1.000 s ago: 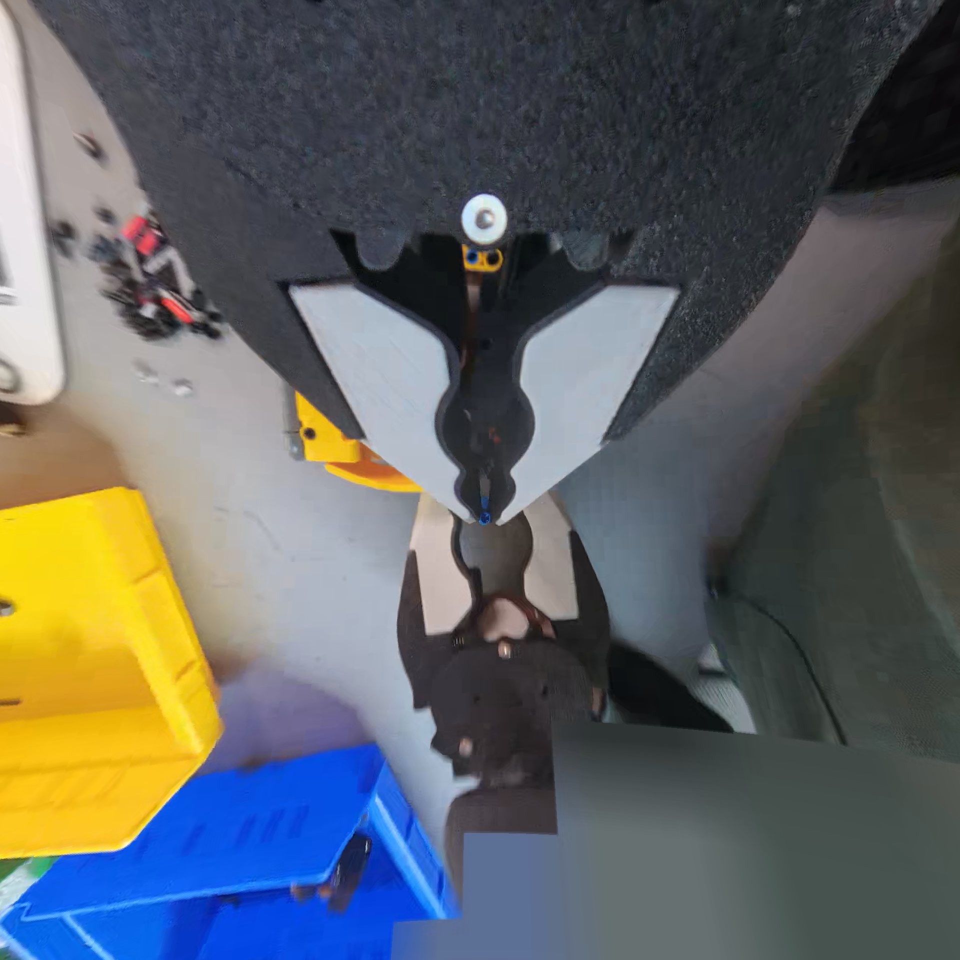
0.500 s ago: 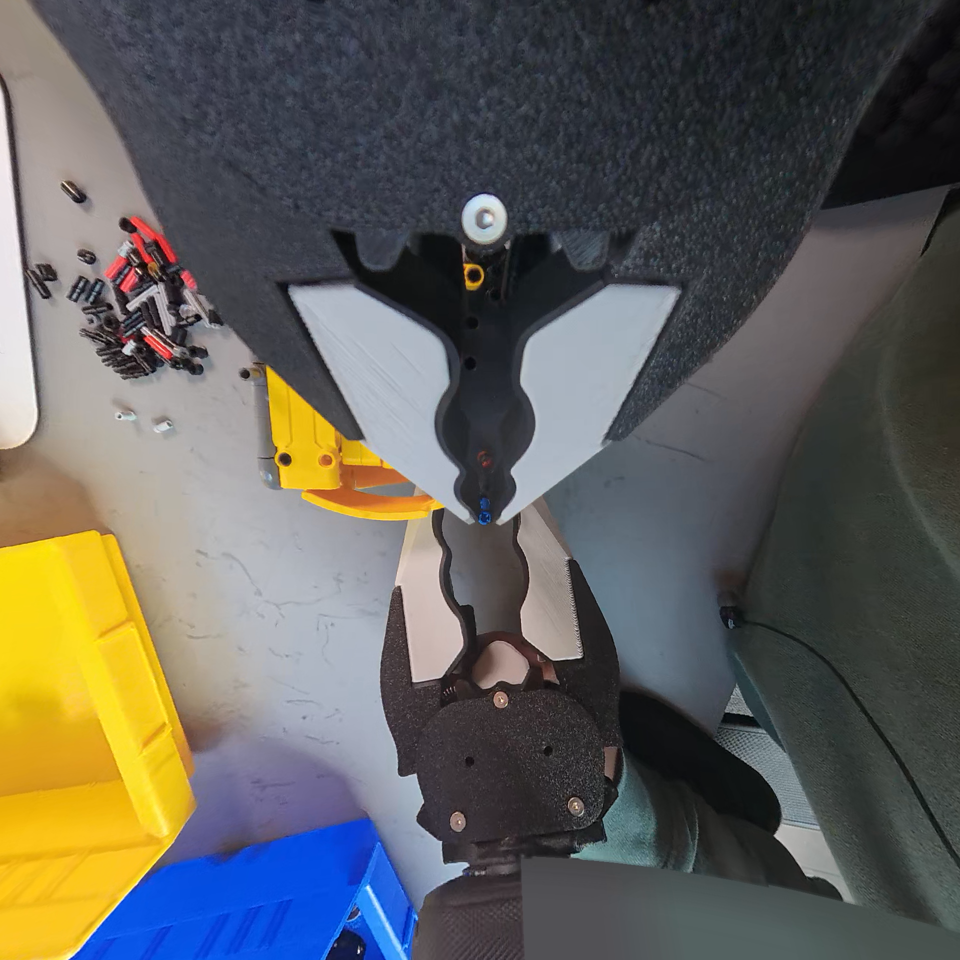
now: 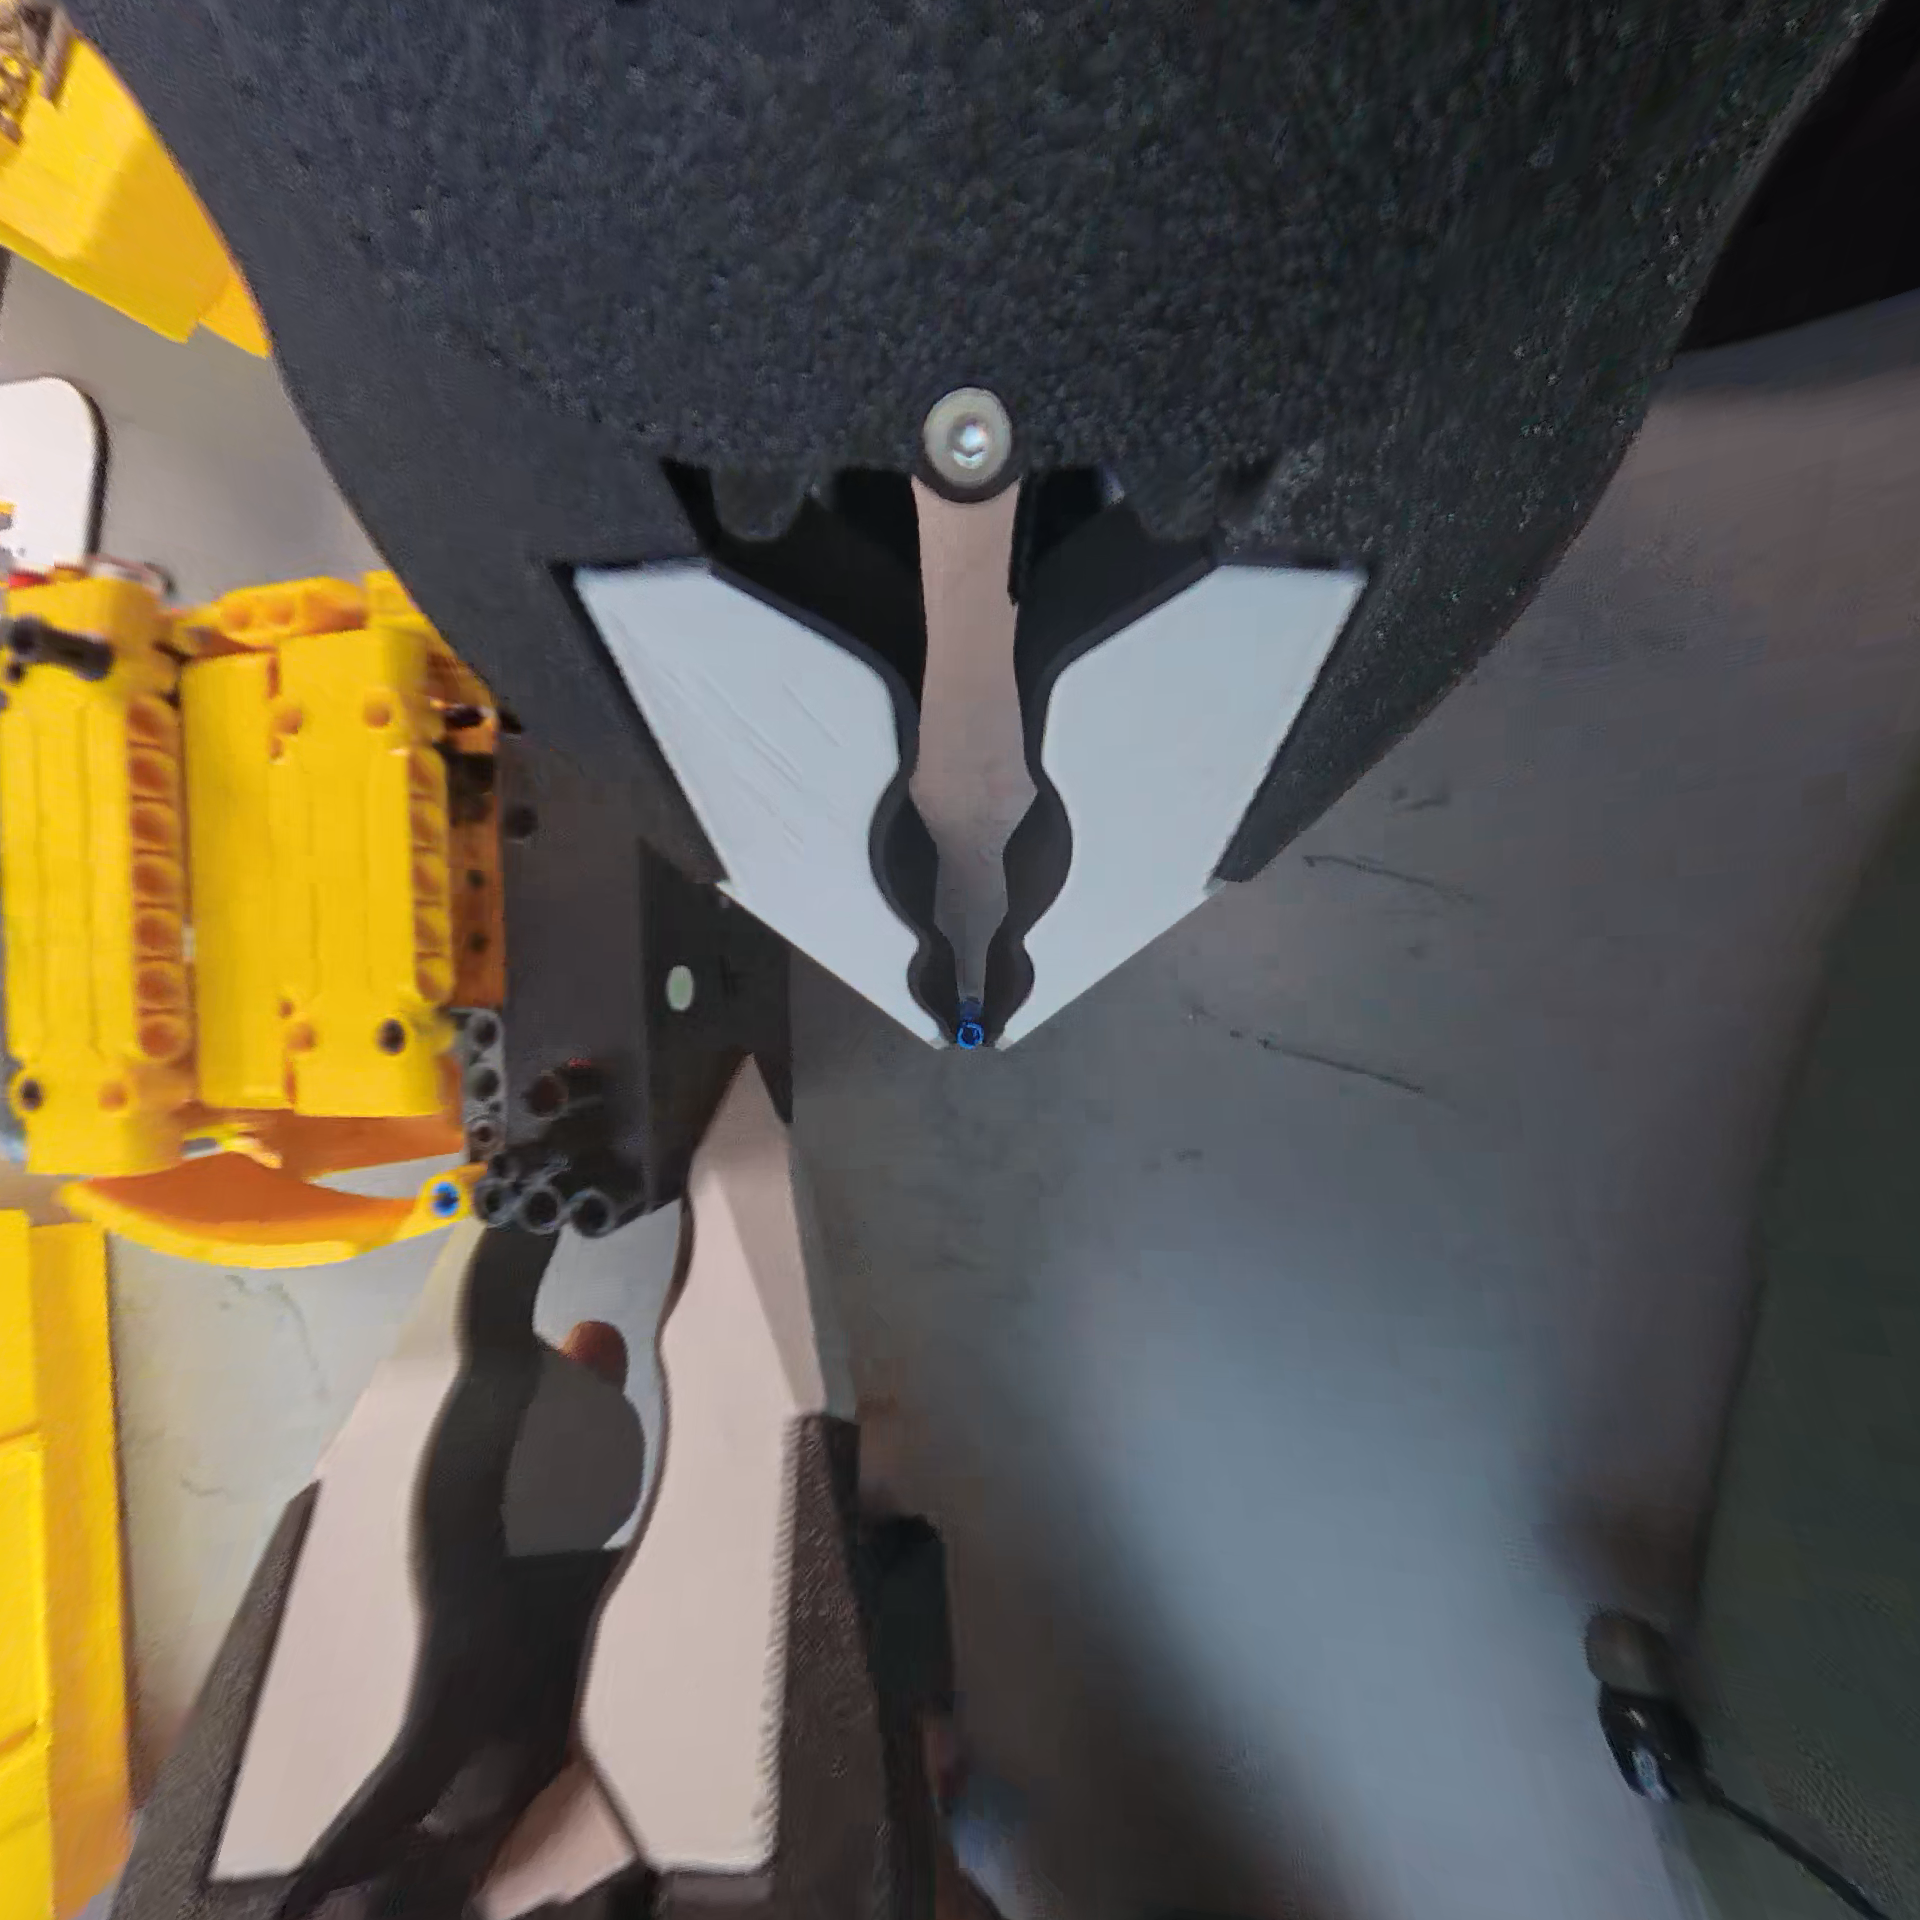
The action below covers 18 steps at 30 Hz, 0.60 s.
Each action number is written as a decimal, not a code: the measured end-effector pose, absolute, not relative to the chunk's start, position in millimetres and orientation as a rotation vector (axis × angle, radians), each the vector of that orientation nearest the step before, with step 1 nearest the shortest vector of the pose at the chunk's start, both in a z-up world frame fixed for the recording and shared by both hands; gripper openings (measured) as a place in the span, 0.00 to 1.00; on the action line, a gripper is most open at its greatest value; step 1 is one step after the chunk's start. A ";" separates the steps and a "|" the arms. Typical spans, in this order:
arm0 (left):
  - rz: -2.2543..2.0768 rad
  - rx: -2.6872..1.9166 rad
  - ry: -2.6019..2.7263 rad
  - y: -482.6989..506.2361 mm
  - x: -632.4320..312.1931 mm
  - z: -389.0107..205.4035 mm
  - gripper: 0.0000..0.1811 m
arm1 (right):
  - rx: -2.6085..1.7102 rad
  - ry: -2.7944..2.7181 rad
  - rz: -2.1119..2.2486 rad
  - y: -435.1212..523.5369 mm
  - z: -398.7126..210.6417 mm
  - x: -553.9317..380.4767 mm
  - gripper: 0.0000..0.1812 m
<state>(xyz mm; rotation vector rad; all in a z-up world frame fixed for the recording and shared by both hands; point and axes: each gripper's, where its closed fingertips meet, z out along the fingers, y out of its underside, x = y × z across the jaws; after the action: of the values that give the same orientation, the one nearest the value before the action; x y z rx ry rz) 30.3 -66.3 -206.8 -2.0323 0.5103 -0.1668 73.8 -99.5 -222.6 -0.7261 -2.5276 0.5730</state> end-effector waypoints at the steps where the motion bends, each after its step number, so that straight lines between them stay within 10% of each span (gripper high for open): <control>1: -0.159 -2.034 0.503 -65.8 28.9 -206.8 0.21 | -0.744 -2.519 0.558 -99.1 -229.9 75.7 0.04; 11: -0.141 -2.035 0.499 -65.4 27.5 -206.7 0.21 | -0.954 -2.205 0.707 -78.3 -159.3 32.9 0.26; 18: -0.127 -2.036 0.493 -64.9 26.2 -206.8 0.21 | -0.980 -2.179 0.598 -86.0 -173.5 31.2 0.20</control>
<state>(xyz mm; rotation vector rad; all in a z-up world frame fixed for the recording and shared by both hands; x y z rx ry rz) 26.2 -64.9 -206.8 -2.0357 0.4929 -0.1273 31.2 -86.0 -173.5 -0.9798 -2.1788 0.5979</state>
